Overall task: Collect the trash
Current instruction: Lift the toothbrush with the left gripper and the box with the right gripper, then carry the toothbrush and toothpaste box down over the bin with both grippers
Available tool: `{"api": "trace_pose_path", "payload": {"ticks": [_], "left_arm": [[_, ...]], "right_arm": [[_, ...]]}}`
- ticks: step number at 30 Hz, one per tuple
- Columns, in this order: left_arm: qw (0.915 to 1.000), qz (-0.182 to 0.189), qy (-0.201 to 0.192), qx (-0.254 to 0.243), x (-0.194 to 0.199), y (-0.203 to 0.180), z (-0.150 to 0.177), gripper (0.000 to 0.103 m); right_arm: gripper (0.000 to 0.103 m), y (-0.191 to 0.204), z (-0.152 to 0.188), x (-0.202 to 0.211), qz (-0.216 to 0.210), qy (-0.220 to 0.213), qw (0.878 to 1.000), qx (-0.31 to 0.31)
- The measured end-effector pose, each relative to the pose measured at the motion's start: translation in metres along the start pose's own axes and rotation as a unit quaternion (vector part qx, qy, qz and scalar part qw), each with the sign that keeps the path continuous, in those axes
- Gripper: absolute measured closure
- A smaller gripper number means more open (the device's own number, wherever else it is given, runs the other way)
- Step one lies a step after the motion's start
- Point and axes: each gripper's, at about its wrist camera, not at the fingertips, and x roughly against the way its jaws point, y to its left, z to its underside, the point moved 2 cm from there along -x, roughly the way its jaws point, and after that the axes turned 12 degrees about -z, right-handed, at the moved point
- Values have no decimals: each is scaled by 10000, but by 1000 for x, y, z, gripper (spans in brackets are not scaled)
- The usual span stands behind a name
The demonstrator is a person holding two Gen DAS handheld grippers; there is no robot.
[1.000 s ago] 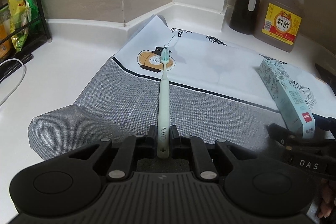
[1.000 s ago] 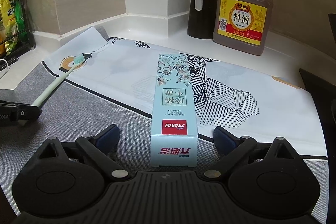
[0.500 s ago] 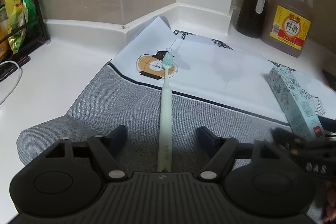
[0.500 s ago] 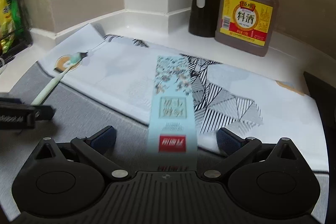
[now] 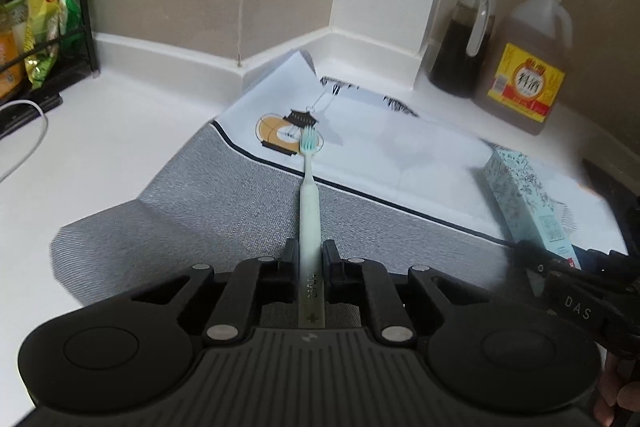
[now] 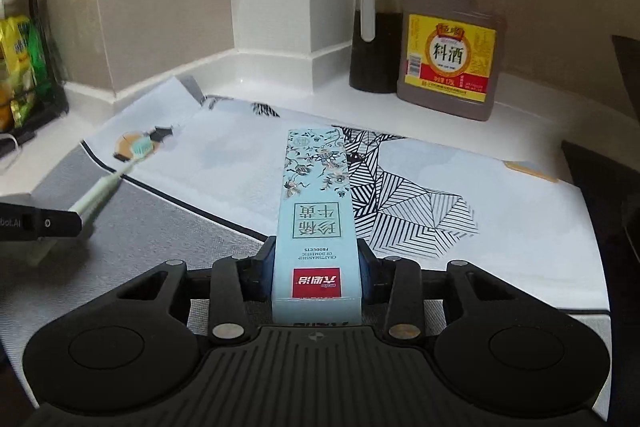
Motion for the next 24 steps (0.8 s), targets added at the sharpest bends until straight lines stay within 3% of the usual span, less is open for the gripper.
{"api": "trace_pose_path", "payload": {"ticks": [12,24], "left_arm": [[9985,240,-467,173,85,16,24,90],[9991,147,-388,72,156,40,81,90]], "right_arm": [[62,24,18,80,-361,-622,9973,169],[61,78,59,167,-1140,-818,9877,687]]}}
